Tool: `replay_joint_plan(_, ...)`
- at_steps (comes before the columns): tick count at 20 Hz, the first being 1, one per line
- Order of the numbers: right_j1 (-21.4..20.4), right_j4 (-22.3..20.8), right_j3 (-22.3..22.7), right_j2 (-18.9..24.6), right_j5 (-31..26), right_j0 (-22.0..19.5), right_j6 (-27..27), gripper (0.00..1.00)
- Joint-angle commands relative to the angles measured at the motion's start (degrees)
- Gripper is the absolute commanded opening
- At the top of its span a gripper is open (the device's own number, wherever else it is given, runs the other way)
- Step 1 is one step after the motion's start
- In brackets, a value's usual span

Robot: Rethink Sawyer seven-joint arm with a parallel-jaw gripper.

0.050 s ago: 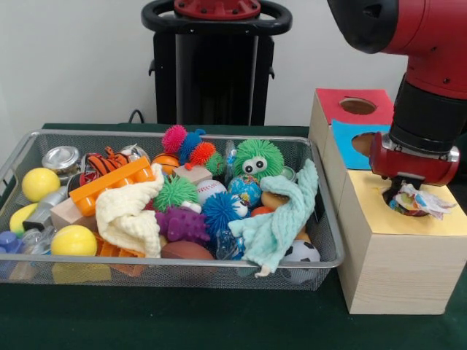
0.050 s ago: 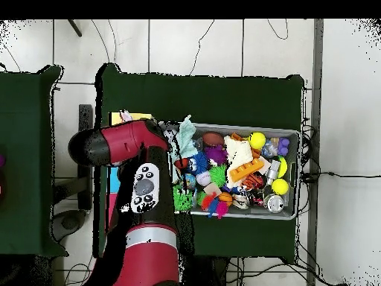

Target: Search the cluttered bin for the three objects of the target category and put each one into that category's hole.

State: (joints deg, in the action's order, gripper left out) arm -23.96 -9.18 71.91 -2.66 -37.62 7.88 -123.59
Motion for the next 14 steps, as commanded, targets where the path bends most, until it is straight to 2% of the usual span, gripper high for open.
replay_joint_plan(1,-0.92,-0.38,3.42,1.11,-11.40,-0.28,-0.38,0.00)
replay_joint_plan(10,-9.55,1.52,3.53,1.79,-20.49,0.13,0.33,0.00)
replay_joint_plan(14,-11.45,1.73,3.27,2.31,-22.84,-0.24,0.73,0.00)
